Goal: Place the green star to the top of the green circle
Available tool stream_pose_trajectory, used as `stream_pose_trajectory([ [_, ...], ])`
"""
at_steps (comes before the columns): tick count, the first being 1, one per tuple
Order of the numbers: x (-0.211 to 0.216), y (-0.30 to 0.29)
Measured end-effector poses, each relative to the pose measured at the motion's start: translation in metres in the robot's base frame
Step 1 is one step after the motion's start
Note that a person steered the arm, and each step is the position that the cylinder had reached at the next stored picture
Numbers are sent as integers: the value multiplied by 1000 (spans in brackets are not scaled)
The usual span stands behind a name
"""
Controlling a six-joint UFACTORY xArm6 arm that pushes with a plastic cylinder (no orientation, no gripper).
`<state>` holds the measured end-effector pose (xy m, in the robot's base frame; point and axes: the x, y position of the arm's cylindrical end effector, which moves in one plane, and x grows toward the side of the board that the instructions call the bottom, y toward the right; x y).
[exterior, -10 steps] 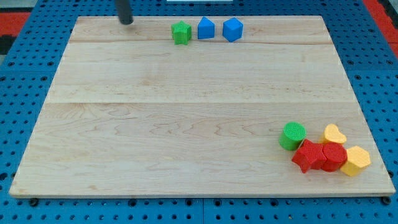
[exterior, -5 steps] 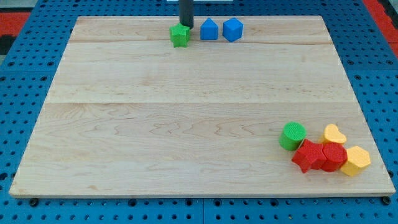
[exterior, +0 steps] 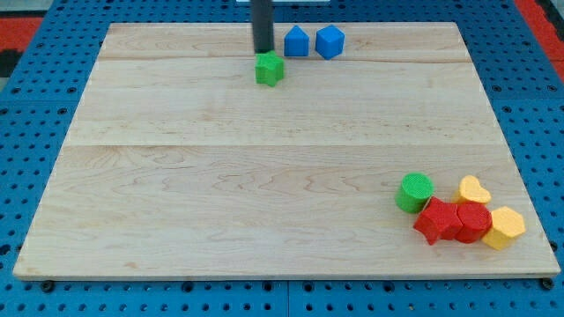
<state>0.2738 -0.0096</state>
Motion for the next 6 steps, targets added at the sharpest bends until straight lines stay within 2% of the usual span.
stream_pose_trajectory([
  [1,38,31],
  [2,56,21],
  [3,38,-17],
  [4,-5,-56],
  [5,20,-88],
  [6,43,-66],
])
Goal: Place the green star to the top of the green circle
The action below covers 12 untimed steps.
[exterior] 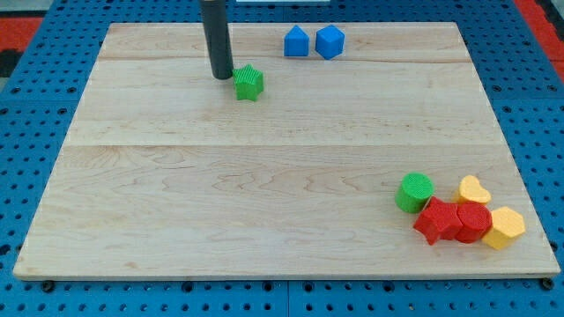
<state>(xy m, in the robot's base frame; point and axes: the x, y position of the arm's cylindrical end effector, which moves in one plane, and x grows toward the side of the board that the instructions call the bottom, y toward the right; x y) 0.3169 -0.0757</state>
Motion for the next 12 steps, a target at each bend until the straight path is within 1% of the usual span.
stream_pose_trajectory([
  [1,0,47],
  [2,20,98],
  [3,42,111],
  [4,40,69],
  [5,43,38],
  [6,61,66],
  [9,125,193],
  [10,141,221],
  [11,143,224],
  [12,114,206],
])
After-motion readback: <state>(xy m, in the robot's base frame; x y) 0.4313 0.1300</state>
